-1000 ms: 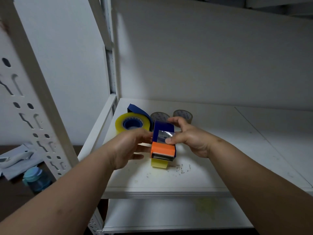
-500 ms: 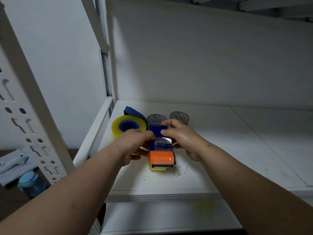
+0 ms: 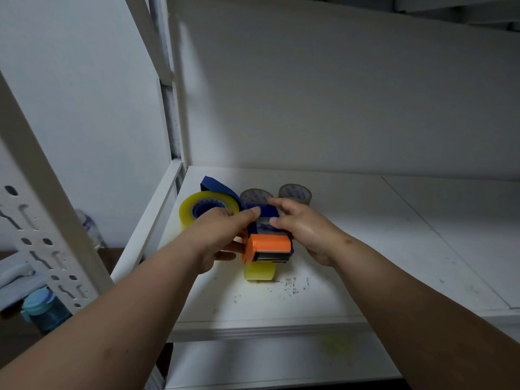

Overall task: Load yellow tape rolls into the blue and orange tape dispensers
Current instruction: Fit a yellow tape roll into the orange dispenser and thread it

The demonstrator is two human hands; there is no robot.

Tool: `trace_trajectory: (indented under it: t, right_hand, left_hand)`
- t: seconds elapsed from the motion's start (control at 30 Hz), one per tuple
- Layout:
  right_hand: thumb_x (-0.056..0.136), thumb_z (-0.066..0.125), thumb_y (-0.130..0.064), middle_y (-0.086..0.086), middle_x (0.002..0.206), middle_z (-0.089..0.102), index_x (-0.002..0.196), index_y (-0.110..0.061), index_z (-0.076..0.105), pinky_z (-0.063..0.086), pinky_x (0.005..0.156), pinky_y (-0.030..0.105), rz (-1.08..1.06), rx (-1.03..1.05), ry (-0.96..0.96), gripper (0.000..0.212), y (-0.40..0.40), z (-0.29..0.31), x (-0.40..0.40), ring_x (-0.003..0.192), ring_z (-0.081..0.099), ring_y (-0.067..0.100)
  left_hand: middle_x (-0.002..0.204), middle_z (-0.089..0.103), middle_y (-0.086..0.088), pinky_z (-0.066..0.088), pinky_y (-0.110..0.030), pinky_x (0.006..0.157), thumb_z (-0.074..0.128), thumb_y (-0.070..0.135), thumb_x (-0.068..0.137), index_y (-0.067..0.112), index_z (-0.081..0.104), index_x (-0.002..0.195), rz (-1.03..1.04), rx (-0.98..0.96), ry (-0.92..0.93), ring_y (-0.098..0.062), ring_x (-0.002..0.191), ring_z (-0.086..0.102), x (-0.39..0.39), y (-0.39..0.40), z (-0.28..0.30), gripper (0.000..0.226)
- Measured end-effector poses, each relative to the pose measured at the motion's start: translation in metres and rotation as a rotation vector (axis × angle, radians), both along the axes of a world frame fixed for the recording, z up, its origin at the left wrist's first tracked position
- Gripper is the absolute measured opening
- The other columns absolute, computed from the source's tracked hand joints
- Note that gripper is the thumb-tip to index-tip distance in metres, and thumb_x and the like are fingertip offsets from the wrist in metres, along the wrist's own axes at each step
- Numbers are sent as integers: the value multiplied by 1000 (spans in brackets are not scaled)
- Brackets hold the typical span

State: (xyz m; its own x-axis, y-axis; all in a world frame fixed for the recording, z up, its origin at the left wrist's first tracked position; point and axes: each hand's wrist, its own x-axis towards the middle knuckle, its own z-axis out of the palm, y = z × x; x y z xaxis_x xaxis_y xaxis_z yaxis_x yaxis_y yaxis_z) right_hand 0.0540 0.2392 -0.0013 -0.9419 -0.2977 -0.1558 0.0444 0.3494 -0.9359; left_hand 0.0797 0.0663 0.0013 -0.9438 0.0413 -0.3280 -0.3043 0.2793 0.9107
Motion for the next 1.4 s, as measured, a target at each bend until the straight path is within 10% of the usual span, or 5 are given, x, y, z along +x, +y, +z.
trace_trajectory:
  t: [0.47, 0.73, 0.9, 1.13, 1.4]
  right_hand:
    - [68, 68, -32, 5, 112, 63, 128, -25, 48, 51, 80, 31, 60, -8, 25, 64, 2, -3, -16, 98, 64, 20]
    - [88, 55, -20, 1, 118, 58, 119, -24, 54, 49, 68, 24, -185, 77, 128, 31, 4, -1, -28, 94, 62, 16]
    - [93, 53, -29, 3, 98, 63, 95, -21, 55, 50, 76, 30, -134, -45, 98, 9, 2, -1, -25, 78, 66, 12]
    - [84, 56, -44, 5, 115, 68, 122, -15, 55, 31, 105, 41, 63, -260, -164, 48, 13, -20, -12, 106, 64, 22]
    - [79, 72, -17, 10, 101, 73, 112, -13, 59, 54, 75, 27, 123, -152, -90, 35, 10, -20, -11, 92, 69, 22]
  left_hand:
    - [96, 74, -20, 32, -26, 56, 58, 21, 84, 11, 65, 91, 69, 48, -3, -23, 76, 65, -9, -1, 2, 14]
    - [119, 71, 1, 32, -43, 104, 60, 20, 80, 22, 59, 129, -46, 257, 9, -21, 116, 61, -5, -11, -18, 49]
    - [110, 73, -7, 48, -32, 89, 73, -6, 75, 18, 40, 139, -32, 282, 79, -15, 99, 68, -3, -5, -33, 76]
    - [99, 75, -6, 50, -39, 92, 68, 16, 87, 13, 57, 123, 75, 358, 90, -25, 100, 69, -6, -5, -32, 38]
    - [119, 70, -18, 47, -42, 95, 68, 47, 82, 9, 64, 123, 137, 468, -119, -31, 109, 64, -12, 5, -30, 56]
